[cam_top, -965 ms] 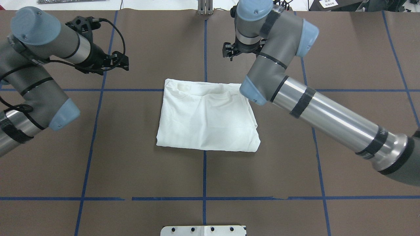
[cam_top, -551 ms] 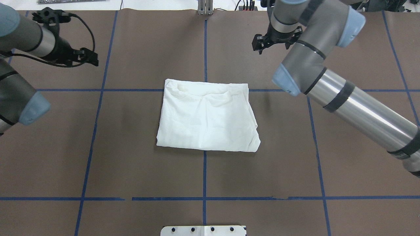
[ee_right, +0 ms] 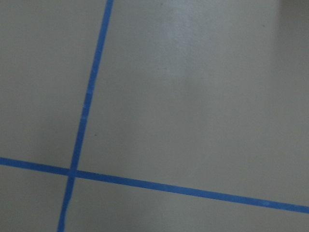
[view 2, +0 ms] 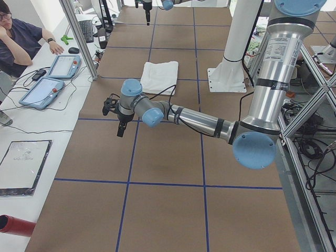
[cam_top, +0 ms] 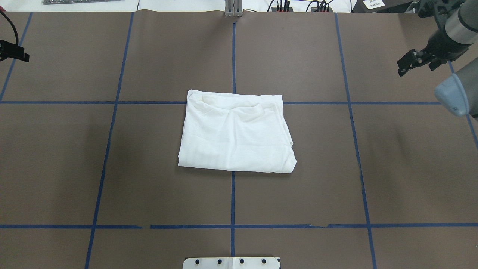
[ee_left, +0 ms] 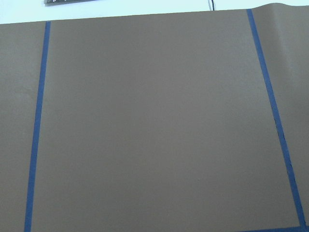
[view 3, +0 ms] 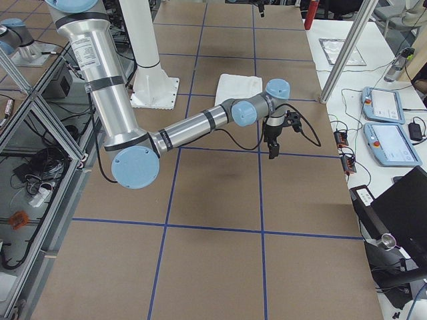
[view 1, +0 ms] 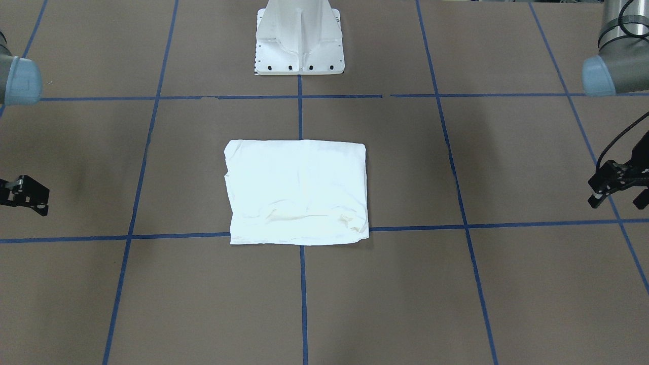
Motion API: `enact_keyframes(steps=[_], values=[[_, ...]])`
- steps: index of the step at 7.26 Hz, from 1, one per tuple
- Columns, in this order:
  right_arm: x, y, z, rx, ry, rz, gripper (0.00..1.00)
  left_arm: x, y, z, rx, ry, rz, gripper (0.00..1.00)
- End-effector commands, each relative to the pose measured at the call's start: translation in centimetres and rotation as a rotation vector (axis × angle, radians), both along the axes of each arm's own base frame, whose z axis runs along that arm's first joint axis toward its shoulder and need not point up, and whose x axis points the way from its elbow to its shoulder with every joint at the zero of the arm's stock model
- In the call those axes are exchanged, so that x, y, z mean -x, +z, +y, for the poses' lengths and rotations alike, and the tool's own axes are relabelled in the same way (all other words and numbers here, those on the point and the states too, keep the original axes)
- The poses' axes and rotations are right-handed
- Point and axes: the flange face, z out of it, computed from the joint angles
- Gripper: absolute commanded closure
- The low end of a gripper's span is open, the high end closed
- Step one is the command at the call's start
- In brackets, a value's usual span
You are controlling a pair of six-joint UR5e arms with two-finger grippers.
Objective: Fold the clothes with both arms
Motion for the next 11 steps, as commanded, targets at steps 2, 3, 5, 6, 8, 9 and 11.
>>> enact_keyframes(steps=[2,3,5,6,8,9,11], values=[[-8.1,6.6,2.0,0.101,0.126,0.045,0.0,1.9,7.8,2.6,-0.018,-0.025,-0.113,0.0],[-10.6,9.8,3.1,0.163,0.149,0.034,0.0,2.7,8.9,3.2,-0.079,0.09,-0.183,0.0],[-15.3,12.2,4.6,0.211,0.198,-0.014,0.0,11.5,9.6,2.3,-0.006,0.207,-0.236,0.0],[-17.5,13.5,5.7,0.178,0.162,-0.016,0.0,13.8,8.7,1.6,0.037,0.244,-0.255,0.0],[-20.5,17.5,10.2,0.191,0.112,-0.12,0.0,14.7,8.2,2.0,0.151,0.271,-0.169,0.0],[-21.4,19.5,12.5,0.21,0.109,-0.135,0.0,14.3,9.1,3.2,0.182,0.289,-0.083,0.0],[-22.7,20.7,14.2,0.226,0.135,-0.132,0.0,14.1,13.3,5.6,0.229,0.327,-0.051,0.0]])
